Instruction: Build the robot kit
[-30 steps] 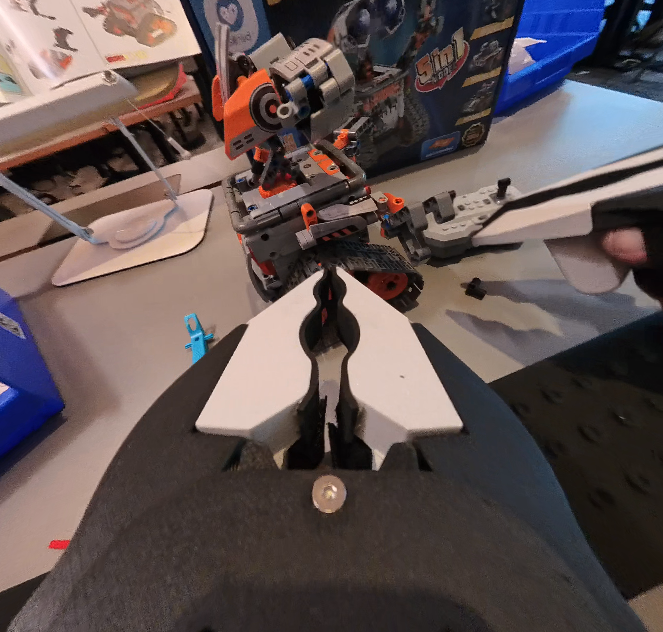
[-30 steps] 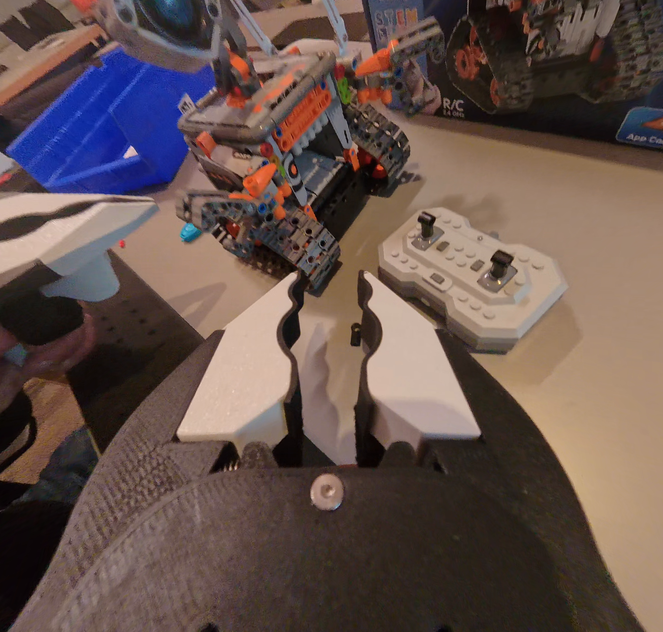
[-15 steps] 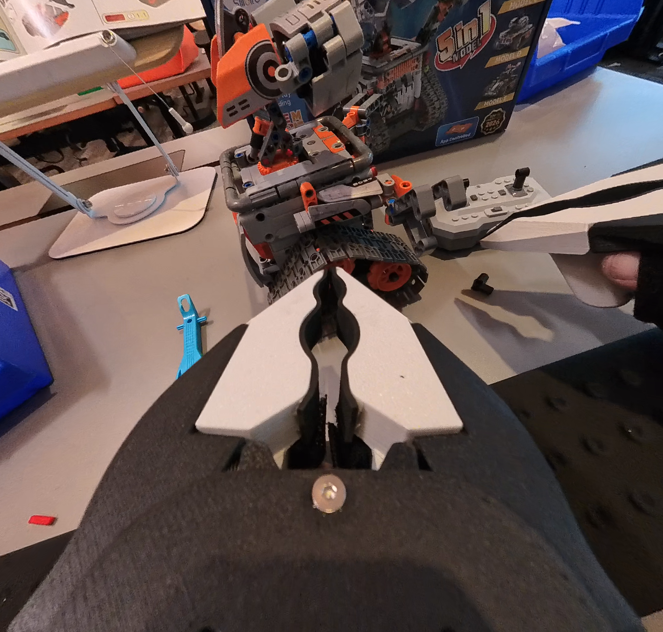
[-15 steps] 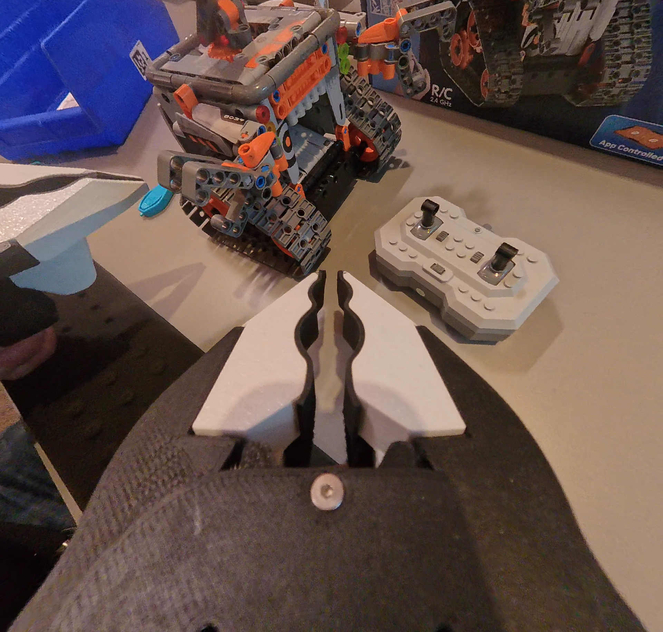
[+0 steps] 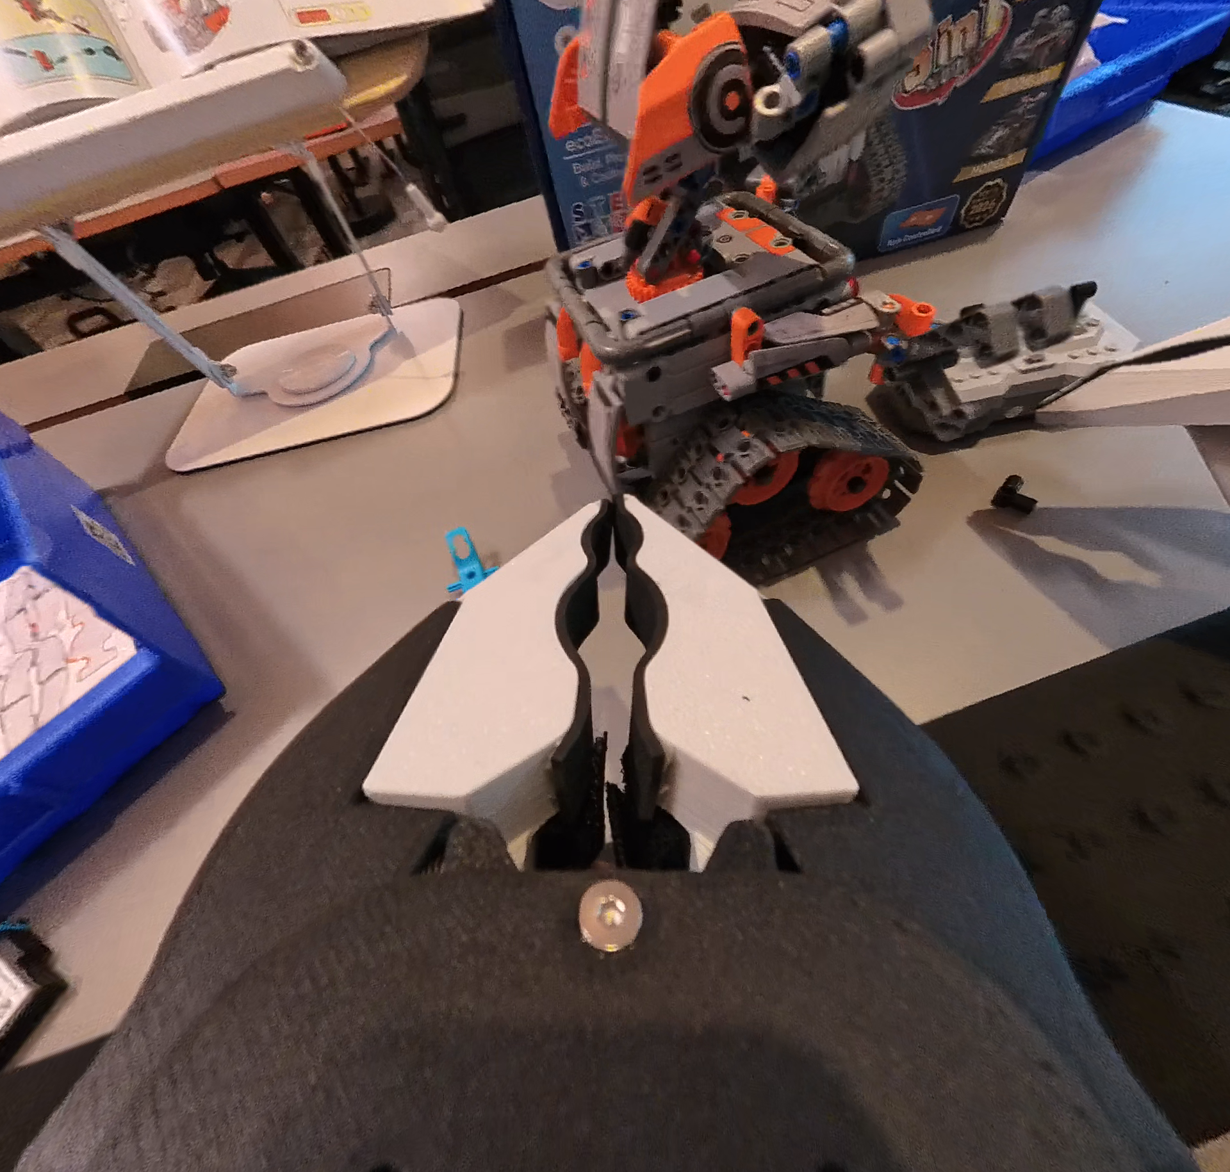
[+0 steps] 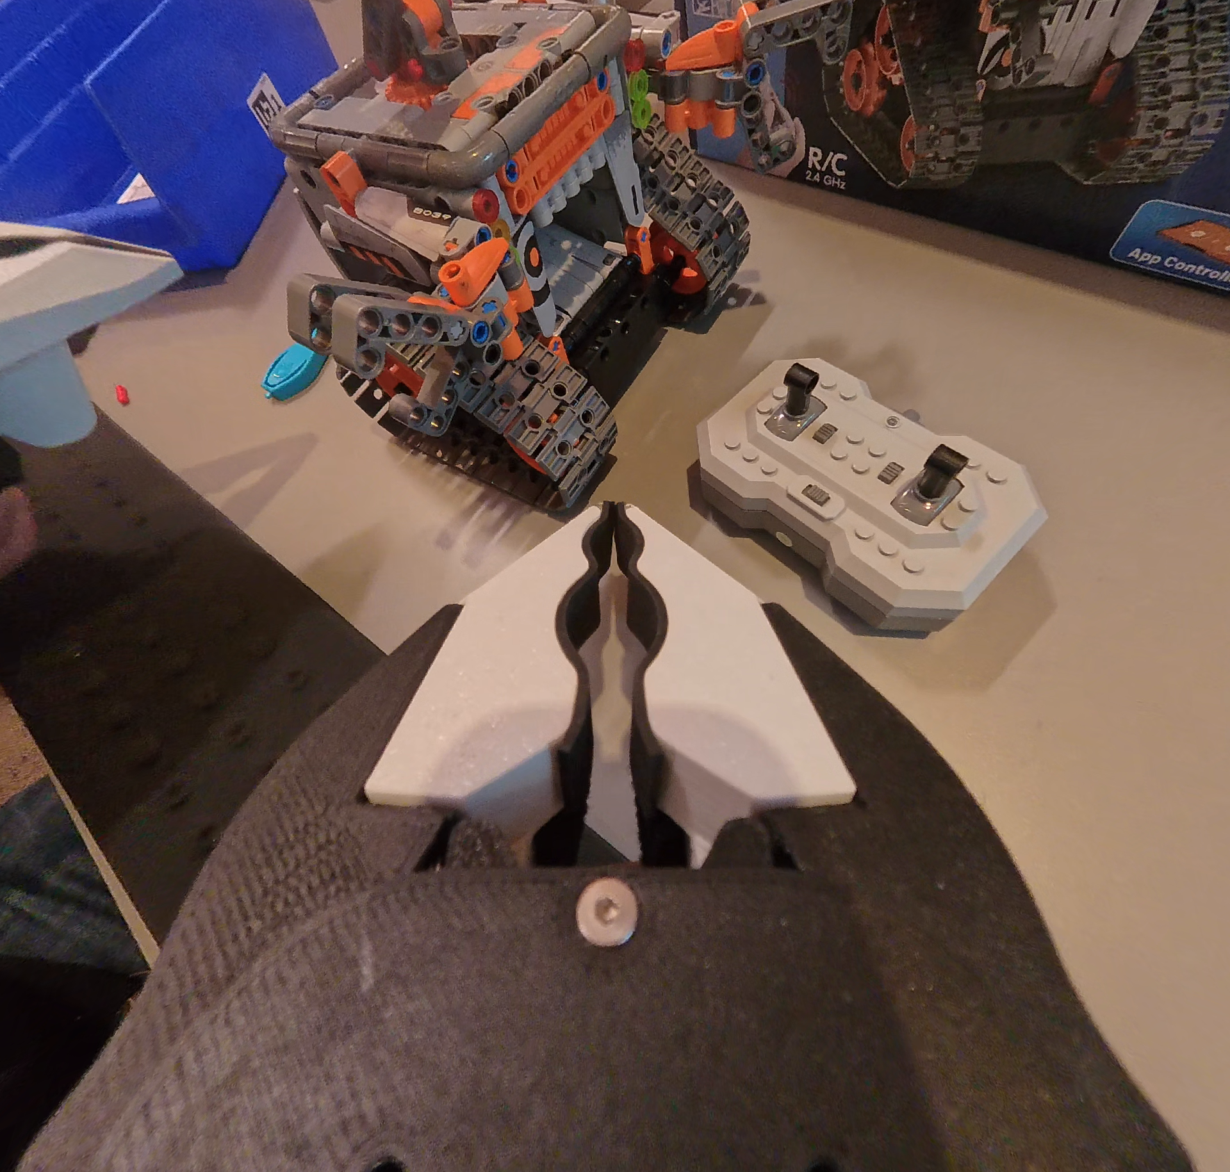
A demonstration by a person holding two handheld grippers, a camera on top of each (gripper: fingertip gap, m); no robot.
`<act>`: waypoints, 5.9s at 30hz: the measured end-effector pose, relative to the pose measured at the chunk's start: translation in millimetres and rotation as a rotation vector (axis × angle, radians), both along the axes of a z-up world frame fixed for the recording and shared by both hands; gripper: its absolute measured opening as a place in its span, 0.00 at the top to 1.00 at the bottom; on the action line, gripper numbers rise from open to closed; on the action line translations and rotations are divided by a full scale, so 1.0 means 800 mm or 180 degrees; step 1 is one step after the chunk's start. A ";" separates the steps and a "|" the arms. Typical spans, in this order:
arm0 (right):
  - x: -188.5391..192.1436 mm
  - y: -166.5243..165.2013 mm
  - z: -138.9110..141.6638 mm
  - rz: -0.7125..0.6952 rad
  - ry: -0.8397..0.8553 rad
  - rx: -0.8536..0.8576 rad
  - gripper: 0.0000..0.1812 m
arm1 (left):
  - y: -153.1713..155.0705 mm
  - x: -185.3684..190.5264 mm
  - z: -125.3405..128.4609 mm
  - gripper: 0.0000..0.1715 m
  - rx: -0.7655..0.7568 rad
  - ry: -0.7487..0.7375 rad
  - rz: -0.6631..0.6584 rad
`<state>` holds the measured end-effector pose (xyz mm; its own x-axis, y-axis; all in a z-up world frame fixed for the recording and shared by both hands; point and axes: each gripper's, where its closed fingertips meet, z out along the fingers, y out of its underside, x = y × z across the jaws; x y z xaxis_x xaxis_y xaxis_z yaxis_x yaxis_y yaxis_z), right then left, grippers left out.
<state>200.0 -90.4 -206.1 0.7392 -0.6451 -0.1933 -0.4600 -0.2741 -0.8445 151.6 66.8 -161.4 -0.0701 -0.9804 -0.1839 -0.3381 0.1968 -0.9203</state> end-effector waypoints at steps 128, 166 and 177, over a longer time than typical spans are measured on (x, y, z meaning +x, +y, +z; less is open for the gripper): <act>-0.037 0.107 0.099 0.0552 -0.2727 -0.1290 0.83 | -0.001 -0.005 -0.039 1.00 0.0112 0.0482 -0.0456; 0.062 0.018 0.069 0.2167 -0.2580 -0.1385 0.96 | -0.105 -0.009 -0.058 1.00 0.0174 0.0719 -0.0975; 0.038 0.015 0.099 0.1865 -0.2749 -0.1085 0.85 | -0.105 -0.005 -0.054 1.00 0.0179 0.0639 -0.0916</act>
<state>230.1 -78.3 -126.9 0.7490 -0.0710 0.6587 0.5276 -0.5374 -0.6579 148.0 -17.1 -204.9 -0.3821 -0.9040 -0.1916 -0.4344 0.3587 -0.8262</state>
